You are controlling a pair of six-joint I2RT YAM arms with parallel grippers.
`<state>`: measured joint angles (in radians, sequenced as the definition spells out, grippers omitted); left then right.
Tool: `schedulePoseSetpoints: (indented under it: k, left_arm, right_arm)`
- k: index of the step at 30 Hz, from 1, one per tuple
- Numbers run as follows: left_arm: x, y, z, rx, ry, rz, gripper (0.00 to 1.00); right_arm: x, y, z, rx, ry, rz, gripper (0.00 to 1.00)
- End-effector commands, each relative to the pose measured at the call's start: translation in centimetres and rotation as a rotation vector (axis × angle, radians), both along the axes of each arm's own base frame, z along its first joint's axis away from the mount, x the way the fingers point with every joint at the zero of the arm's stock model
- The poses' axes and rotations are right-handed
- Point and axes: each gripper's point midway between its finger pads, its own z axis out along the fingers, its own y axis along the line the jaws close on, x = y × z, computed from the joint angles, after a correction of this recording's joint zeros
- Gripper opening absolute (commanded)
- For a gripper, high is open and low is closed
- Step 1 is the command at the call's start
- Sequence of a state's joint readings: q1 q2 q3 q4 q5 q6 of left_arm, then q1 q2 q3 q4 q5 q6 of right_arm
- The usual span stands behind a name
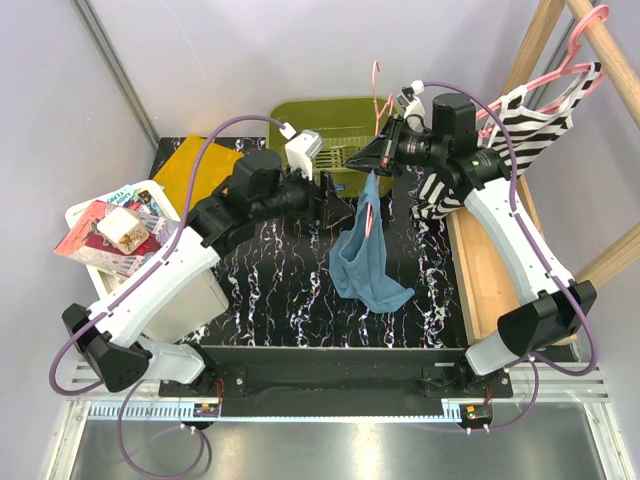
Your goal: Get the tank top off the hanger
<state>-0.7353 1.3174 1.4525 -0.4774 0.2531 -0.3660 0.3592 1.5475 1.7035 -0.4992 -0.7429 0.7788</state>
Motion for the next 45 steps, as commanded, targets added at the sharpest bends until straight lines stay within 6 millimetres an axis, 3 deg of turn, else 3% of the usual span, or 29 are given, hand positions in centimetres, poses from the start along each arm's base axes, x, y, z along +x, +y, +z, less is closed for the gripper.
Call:
schedulePoseSetpoints:
  k: [1, 5, 8, 13, 21, 28, 31, 32, 39, 45]
  left_arm:
    - [0.2, -2.0, 1.4, -0.074, -0.023, -0.064, 0.63]
    - [0.5, -3.1, 2.2, -0.117, -0.029, -0.096, 0.64]
    - [-0.2, -4.0, 2.4, -0.142, -0.015, -0.159, 0.7]
    - [0.0, -4.5, 1.6, -0.149, 0.026, -0.157, 0.71]
    - [-1.7, -4.9, 1.1, -0.169, 0.051, -0.238, 0.78]
    - [0.0, -5.5, 1.7, -0.157, 0.058, -0.186, 0.39]
    - [0.0, -5.8, 1.7, -0.138, 0.062, -0.208, 0.15]
    - [0.0, -5.6, 1.8, -0.134, 0.06, -0.206, 0.02]
    - [-1.1, -3.5, 3.0, -0.129, 0.032, -0.157, 0.0]
    - [-2.7, -1.8, 4.8, -0.173, 0.022, -0.131, 0.0]
  right_arm:
    - [-1.5, -0.2, 3.2, 0.057, -0.073, -0.001, 0.0]
    - [-1.7, -0.2, 3.3, 0.066, -0.072, 0.005, 0.0]
    - [-1.9, -0.2, 3.2, 0.07, -0.067, 0.006, 0.0]
    - [-2.1, -0.1, 3.5, 0.086, -0.062, 0.011, 0.0]
    - [-2.2, -0.2, 3.4, 0.099, -0.054, 0.0, 0.0]
    - [-2.4, -0.2, 3.5, 0.107, -0.06, 0.008, 0.0]
    - [-2.4, -0.4, 3.4, 0.103, -0.062, -0.005, 0.0]
    - [-2.2, -0.4, 3.3, 0.101, -0.062, -0.014, 0.0]
    - [-1.6, -0.8, 2.6, 0.058, -0.106, -0.045, 0.0]
    - [0.4, -1.8, 1.8, -0.029, -0.159, -0.141, 0.0]
